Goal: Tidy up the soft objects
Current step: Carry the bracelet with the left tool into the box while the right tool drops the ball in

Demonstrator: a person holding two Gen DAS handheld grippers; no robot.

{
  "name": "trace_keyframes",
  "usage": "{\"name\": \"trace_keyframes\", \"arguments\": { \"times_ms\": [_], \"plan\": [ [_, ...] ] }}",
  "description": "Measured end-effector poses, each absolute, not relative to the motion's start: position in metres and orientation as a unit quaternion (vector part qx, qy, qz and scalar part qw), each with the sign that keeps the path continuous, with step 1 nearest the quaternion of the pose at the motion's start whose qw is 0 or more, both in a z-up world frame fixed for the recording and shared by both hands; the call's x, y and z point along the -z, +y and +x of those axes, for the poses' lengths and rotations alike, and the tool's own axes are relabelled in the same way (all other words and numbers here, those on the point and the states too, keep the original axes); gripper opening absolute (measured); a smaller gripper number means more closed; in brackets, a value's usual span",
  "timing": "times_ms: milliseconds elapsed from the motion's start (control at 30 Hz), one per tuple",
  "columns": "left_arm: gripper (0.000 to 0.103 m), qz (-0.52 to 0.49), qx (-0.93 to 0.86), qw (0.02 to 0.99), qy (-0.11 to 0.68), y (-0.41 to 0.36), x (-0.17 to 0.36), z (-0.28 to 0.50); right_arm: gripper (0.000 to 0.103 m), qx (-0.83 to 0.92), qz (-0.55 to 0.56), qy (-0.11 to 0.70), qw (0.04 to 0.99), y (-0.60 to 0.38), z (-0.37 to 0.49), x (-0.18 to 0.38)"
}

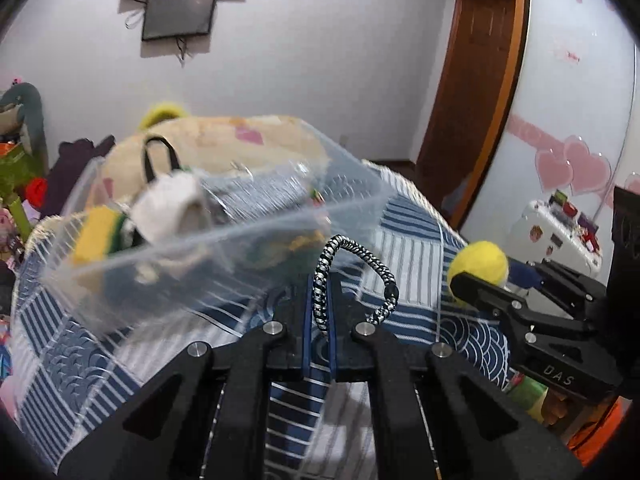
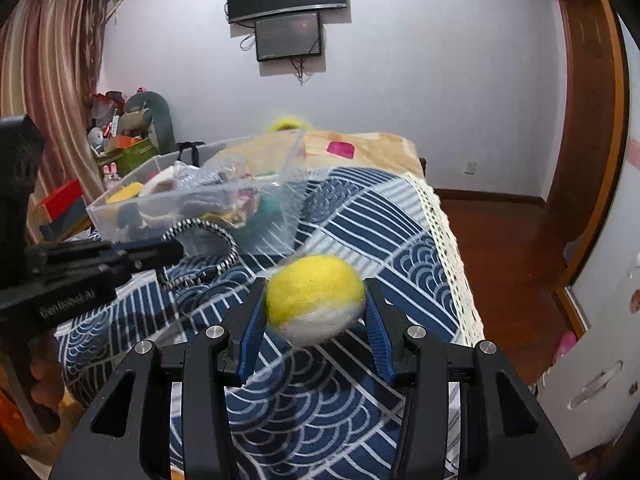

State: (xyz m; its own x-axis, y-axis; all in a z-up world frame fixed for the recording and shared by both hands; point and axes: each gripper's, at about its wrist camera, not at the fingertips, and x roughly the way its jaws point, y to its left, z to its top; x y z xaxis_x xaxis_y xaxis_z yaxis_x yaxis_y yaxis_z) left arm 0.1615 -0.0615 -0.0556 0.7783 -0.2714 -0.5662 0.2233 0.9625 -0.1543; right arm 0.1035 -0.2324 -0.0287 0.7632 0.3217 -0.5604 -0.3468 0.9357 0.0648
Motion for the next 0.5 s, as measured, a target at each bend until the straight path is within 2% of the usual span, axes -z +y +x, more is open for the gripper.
{"name": "trace_keyframes", "arguments": {
  "times_ms": [500],
  "plan": [
    [0.006, -0.068, 0.051, 0.972, 0.220, 0.018, 0.003, 0.146, 0.043, -0.202, -0.057, 0.229, 0.951, -0.183, 0.119, -0.017]
  ]
}}
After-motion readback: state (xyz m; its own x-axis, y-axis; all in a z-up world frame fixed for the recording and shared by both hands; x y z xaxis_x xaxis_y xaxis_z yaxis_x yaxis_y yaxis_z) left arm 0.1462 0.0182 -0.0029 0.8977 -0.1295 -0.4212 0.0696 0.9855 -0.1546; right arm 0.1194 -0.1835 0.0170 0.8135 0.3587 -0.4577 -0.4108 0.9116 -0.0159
